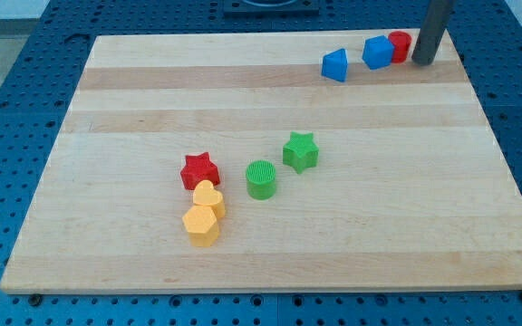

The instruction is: Move the red circle below the triangle

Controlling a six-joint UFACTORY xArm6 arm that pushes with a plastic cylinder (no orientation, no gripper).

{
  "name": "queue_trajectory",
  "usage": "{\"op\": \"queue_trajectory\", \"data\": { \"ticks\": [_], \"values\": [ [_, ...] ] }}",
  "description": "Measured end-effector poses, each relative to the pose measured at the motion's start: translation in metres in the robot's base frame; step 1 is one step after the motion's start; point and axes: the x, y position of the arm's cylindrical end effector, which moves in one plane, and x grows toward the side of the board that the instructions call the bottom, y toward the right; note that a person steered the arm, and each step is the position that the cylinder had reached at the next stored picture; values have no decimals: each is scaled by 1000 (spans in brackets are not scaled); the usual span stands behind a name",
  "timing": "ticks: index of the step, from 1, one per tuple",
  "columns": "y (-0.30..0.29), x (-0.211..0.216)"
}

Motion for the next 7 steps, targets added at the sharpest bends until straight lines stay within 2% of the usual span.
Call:
{"op": "queue_trajectory", "data": {
  "ticks": [1, 2, 3, 5, 6, 7],
  "values": [
    [1, -37],
    [-25, -43],
    [-48, -34],
    [-49, 33],
    [-49, 30],
    [-39, 2]
  ]
}}
